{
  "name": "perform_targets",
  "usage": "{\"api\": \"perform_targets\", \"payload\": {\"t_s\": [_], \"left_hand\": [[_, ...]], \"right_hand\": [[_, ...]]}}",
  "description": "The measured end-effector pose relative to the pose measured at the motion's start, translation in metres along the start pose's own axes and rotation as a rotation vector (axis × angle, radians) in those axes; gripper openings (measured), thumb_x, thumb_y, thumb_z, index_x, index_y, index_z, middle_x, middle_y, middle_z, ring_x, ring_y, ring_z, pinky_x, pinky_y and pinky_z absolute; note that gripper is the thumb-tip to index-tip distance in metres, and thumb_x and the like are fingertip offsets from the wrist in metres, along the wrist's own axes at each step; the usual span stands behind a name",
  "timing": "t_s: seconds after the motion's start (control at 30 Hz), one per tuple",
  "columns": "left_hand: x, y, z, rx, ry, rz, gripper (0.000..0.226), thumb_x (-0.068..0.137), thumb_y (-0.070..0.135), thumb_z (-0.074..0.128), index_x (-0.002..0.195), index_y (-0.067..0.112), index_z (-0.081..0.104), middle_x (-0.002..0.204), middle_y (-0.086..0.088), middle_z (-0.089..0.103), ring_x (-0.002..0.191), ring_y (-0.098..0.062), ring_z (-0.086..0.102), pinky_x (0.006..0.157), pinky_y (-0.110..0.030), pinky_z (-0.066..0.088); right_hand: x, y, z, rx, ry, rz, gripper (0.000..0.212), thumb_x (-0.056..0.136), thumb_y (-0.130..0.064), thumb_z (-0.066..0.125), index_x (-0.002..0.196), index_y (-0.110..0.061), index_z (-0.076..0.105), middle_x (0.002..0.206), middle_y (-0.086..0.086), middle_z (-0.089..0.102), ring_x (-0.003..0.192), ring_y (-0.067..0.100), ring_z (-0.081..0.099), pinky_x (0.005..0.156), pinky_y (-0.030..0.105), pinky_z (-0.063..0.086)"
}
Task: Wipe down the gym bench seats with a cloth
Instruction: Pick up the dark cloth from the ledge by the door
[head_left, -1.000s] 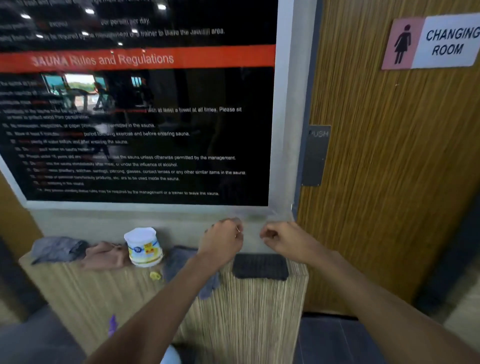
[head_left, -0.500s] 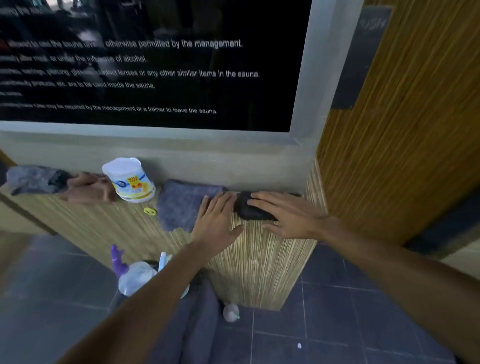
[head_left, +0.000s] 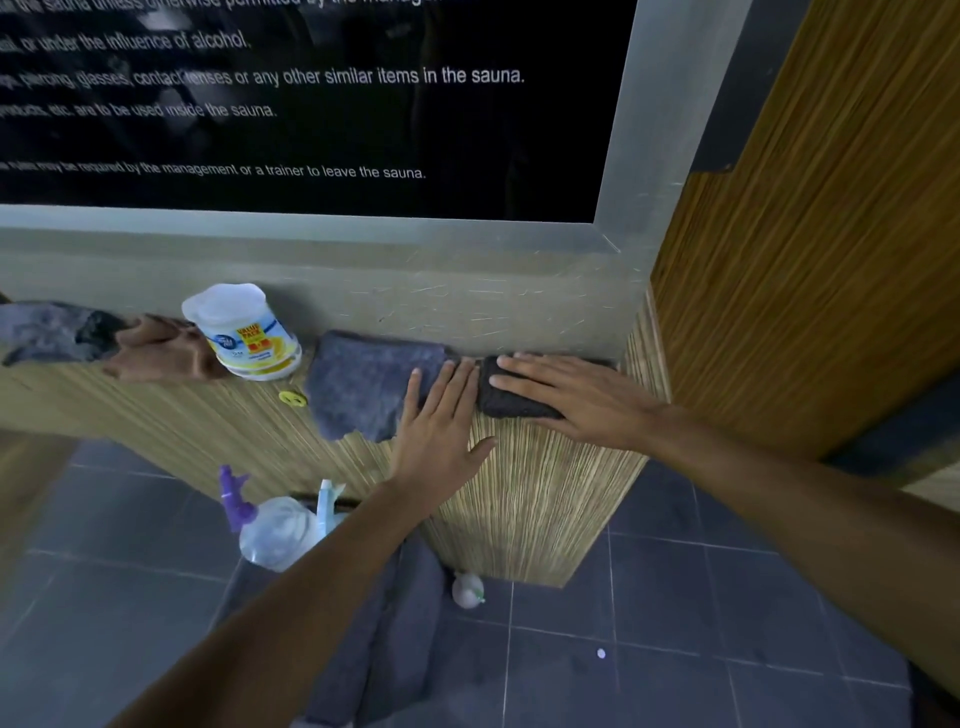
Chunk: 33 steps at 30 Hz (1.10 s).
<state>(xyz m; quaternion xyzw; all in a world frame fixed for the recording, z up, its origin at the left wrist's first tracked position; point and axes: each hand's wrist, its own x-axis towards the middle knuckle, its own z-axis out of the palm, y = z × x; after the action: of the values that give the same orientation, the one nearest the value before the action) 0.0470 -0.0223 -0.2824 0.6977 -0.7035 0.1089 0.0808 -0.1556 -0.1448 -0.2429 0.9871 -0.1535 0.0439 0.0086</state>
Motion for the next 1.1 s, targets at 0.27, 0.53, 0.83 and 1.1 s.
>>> {"api": "perform_targets", "payload": {"t_s": [0.27, 0.53, 0.83, 1.1], "left_hand": [[0.000, -0.001, -0.002, 0.024, -0.011, 0.005, 0.085, 0.086, 0.058, 0.052, 0.148, 0.003, 0.032, 0.153, -0.012, 0.038, 0.144, -0.026, 0.032, 0.117, -0.052, 0.010], [-0.001, -0.001, -0.004, 0.011, -0.009, 0.006, 0.089, 0.084, 0.054, 0.062, 0.150, 0.004, 0.029, 0.156, -0.011, 0.034, 0.146, -0.025, 0.027, 0.120, -0.054, 0.016], [0.000, -0.001, -0.008, 0.006, -0.061, 0.003, 0.090, 0.086, 0.056, 0.058, 0.152, 0.006, 0.022, 0.159, -0.010, 0.027, 0.149, -0.023, 0.020, 0.121, -0.052, 0.009], [-0.007, 0.002, -0.026, -0.069, -0.120, -0.036, 0.088, 0.092, 0.057, 0.048, 0.155, 0.010, 0.008, 0.163, -0.006, 0.013, 0.151, -0.022, 0.004, 0.121, -0.048, -0.003]], "right_hand": [[-0.001, 0.003, 0.002, 0.042, -0.028, 0.025, 0.073, 0.098, -0.066, 0.028, 0.158, -0.028, 0.014, 0.166, -0.003, 0.012, 0.152, 0.013, 0.014, 0.123, 0.032, 0.013], [0.000, 0.003, 0.003, 0.066, -0.006, 0.035, 0.063, 0.101, -0.058, 0.020, 0.157, -0.030, 0.017, 0.165, -0.003, 0.016, 0.151, 0.013, 0.018, 0.121, 0.030, 0.014], [0.000, 0.005, 0.014, 0.055, 0.101, 0.004, 0.058, 0.101, -0.049, 0.029, 0.152, -0.021, 0.036, 0.158, 0.006, 0.036, 0.143, 0.022, 0.040, 0.114, 0.037, 0.040], [0.000, -0.010, 0.005, 0.049, 0.131, 0.055, 0.059, 0.100, -0.047, 0.032, 0.147, -0.015, 0.045, 0.152, 0.009, 0.045, 0.138, 0.025, 0.048, 0.113, 0.037, 0.036]]}}
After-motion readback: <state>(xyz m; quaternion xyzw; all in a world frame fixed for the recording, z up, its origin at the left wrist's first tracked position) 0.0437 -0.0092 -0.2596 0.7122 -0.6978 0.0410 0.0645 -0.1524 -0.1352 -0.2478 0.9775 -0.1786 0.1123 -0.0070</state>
